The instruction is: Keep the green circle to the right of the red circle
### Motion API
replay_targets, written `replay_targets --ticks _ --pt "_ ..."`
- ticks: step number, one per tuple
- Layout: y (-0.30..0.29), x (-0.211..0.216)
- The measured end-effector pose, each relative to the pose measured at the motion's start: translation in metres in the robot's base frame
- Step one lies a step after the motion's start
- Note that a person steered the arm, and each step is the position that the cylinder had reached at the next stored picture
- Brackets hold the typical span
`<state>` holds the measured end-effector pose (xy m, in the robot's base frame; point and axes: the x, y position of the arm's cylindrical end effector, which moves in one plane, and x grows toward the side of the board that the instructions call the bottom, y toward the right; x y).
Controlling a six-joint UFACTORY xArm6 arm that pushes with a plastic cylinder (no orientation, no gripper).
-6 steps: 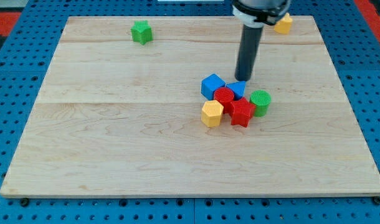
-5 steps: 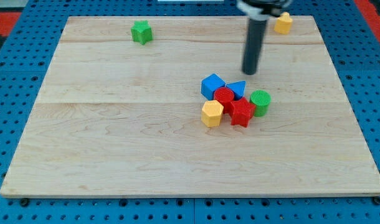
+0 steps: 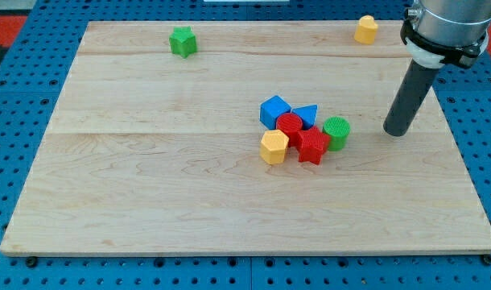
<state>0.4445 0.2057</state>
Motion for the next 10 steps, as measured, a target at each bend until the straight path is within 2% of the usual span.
replay_targets --ticks 2,5,6,7,8,10 --pt "-0.025 0.006" --pt "-0.099 0.009" --pt "-0.101 0.009" --pt "-0.099 0.002" --pt "-0.087 -0.039" --pt "-0.163 -0.042"
